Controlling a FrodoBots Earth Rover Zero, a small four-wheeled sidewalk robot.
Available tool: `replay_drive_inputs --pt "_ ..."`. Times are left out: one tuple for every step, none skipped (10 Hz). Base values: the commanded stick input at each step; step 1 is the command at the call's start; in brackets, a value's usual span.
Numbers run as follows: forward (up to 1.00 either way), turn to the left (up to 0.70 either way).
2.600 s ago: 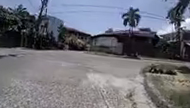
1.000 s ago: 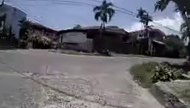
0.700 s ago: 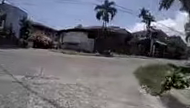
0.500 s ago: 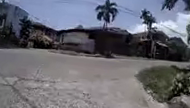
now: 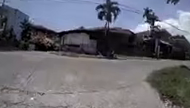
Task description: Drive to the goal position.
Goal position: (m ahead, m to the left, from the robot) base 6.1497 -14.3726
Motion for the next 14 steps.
replay_drive_inputs --pt "1.00 0.06" --pt "1.00 0.00" --pt "1.00 -0.01" --pt "1.00 -0.14" --pt "1.00 -0.39" --pt "1.00 -0.40" --pt "1.00 -0.40" --pt "1.00 -0.40" --pt "1.00 -0.40" --pt "1.00 -0.40" --pt "1.00 -0.40" --pt "1.00 -0.40" --pt "1.00 -0.40" --pt "1.00 -0.40"
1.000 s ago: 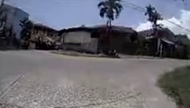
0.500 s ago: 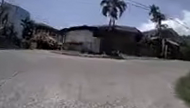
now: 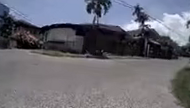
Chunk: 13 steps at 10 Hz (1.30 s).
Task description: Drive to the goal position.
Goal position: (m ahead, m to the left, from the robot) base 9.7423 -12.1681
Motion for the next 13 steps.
replay_drive_inputs --pt "1.00 -0.40" --pt "1.00 -0.40" --pt "1.00 -0.40" --pt "1.00 -0.40" --pt "1.00 -0.40" --pt "1.00 -0.40" --pt "1.00 -0.40" --pt "1.00 -0.26" --pt "1.00 -0.05" --pt "1.00 0.00" --pt "1.00 0.00" --pt "1.00 0.00" --pt "1.00 0.00"
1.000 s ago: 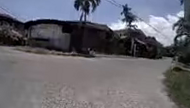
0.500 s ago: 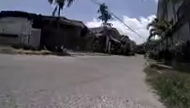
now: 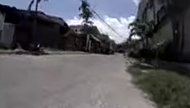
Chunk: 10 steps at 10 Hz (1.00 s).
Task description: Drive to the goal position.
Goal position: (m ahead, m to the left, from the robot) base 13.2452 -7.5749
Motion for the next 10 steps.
replay_drive_inputs --pt "1.00 0.00" --pt "1.00 0.00" --pt "1.00 0.00" --pt "1.00 0.00" --pt "1.00 0.00" --pt "1.00 0.00" --pt "1.00 0.00" --pt "1.00 0.00" --pt "1.00 0.00" --pt "1.00 0.00"
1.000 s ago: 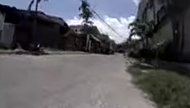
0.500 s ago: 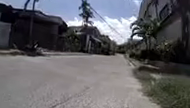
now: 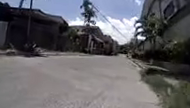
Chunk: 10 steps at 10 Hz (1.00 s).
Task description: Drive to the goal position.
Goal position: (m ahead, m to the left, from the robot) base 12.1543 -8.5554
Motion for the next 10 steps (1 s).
replay_drive_inputs --pt "1.00 0.00" --pt "1.00 0.00" --pt "1.00 0.00" --pt "1.00 -0.02" --pt "1.00 -0.20" --pt "1.00 -0.38" --pt "1.00 -0.39" --pt "1.00 -0.39" --pt "1.00 -0.39" --pt "1.00 -0.39"
